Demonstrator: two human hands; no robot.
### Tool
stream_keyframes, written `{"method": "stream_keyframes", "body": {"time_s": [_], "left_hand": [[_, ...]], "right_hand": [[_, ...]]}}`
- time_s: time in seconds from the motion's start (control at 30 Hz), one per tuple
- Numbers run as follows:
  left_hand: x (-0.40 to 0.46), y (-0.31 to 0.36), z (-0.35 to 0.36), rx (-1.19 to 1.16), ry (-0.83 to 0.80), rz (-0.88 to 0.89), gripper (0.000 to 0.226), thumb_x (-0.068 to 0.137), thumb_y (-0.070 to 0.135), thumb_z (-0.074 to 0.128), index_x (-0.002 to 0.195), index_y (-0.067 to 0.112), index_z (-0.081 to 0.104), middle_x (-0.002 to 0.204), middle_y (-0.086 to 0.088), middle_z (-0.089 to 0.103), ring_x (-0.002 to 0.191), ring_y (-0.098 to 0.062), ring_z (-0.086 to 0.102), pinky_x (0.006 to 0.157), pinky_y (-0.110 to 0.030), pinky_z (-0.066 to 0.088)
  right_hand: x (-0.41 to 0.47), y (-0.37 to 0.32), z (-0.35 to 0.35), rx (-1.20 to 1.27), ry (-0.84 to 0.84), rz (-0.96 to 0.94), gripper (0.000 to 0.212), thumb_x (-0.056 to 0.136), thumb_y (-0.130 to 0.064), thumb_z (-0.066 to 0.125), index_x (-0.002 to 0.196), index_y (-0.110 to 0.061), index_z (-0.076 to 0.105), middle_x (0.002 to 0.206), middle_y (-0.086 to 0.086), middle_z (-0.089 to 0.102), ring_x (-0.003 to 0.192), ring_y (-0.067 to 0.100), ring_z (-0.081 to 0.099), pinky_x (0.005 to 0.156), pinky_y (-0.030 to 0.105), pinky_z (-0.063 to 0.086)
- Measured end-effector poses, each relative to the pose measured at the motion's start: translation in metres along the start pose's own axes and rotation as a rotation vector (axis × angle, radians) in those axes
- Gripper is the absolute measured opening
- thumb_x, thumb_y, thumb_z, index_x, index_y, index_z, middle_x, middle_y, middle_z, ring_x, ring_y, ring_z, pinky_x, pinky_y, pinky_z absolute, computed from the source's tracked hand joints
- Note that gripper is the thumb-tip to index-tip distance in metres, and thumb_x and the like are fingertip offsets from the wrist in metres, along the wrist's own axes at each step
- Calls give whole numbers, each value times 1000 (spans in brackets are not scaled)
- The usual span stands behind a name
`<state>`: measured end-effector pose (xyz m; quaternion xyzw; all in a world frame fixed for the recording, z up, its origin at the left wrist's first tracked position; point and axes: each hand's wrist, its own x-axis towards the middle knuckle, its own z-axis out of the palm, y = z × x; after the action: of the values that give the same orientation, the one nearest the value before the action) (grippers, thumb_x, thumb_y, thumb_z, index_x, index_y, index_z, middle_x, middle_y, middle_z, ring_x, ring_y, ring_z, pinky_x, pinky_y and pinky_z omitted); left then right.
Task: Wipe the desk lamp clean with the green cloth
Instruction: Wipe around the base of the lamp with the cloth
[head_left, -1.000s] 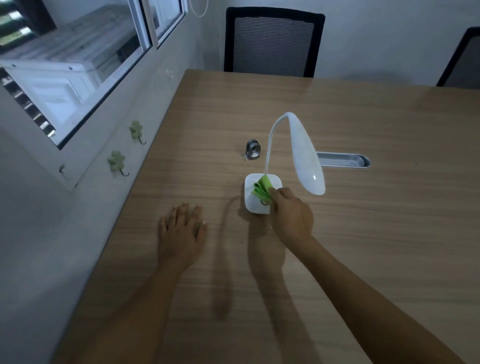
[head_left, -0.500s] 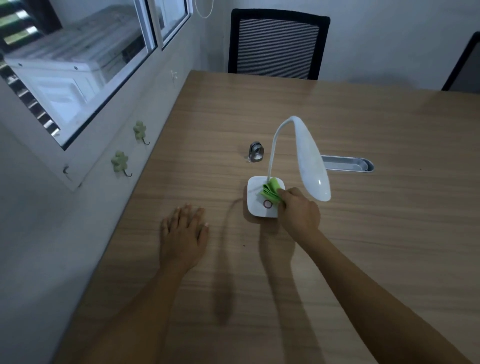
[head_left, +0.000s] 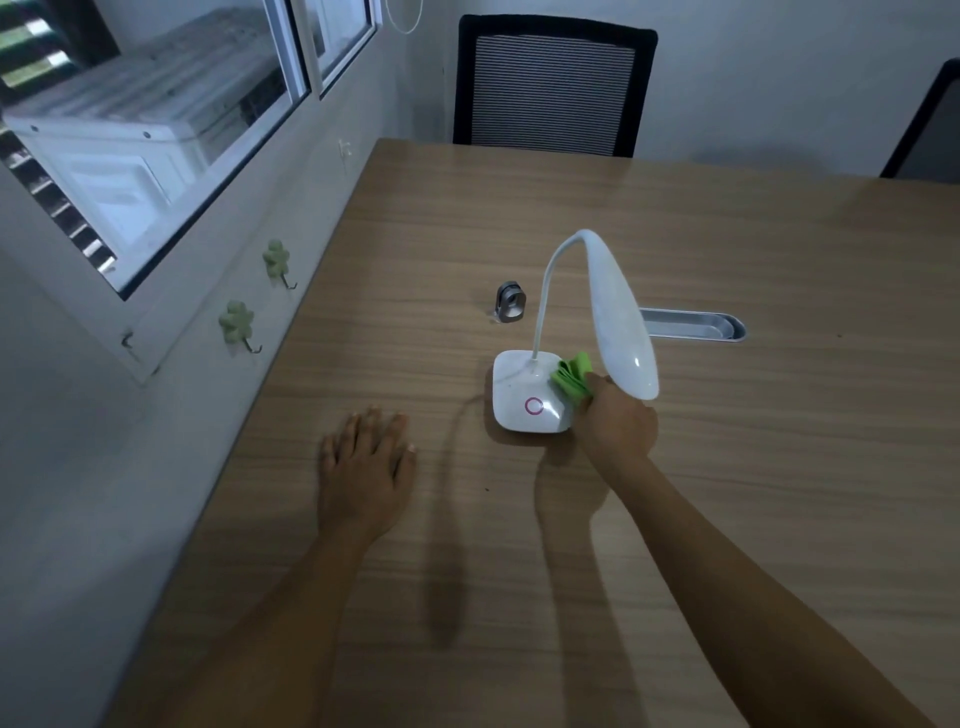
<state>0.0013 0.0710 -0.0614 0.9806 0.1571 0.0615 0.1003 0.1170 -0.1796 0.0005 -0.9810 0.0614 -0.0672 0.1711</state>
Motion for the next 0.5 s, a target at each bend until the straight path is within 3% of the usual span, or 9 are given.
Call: {"method": "stream_keyframes", "body": {"time_s": [0.1, 0.17, 0.27, 0.37, 0.5], "left_hand": [[-1, 0, 0, -13, 10, 3, 56, 88, 51, 25, 139, 33, 40, 152, -4, 38, 141, -29, 31, 113, -52, 21], [-1, 0, 0, -9, 6, 8, 56, 88, 51, 24, 139, 33, 39, 152, -4, 38, 142, -29, 30, 113, -52, 21], [0, 0, 0, -7, 13, 5, 55, 88, 51, 26, 138, 33, 40, 152, -5, 39, 141, -30, 32, 113, -53, 22], [0, 0, 1, -4, 13, 7, 56, 88, 51, 26, 138, 32, 41, 151, -6, 40, 140, -30, 33, 112, -53, 23], [0, 0, 0, -12, 5, 3, 57, 87, 52, 23, 139, 32, 40, 152, -5, 38, 141, -30, 31, 113, -53, 21]], "right_hand": [[-11, -8, -2, -28, 1, -42, 29, 89, -17, 47, 114, -18, 61, 103, 5, 68, 94, 31, 63, 83, 35, 43], [-23, -16, -1, -73, 1, -127, 29, 89, -12, 47, 113, -16, 62, 103, 8, 68, 88, 34, 64, 77, 35, 41], [-41, -30, 0, -172, 40, -355, 32, 78, -9, 63, 108, -19, 68, 89, 7, 72, 62, 33, 66, 63, 34, 45], [-46, -35, -6, -271, 59, -418, 38, 62, -13, 74, 99, -23, 73, 77, 2, 73, 46, 29, 62, 56, 30, 47], [-26, -32, -8, -142, 23, -300, 32, 87, -12, 50, 116, -20, 63, 109, 6, 69, 90, 34, 64, 78, 35, 36]]}}
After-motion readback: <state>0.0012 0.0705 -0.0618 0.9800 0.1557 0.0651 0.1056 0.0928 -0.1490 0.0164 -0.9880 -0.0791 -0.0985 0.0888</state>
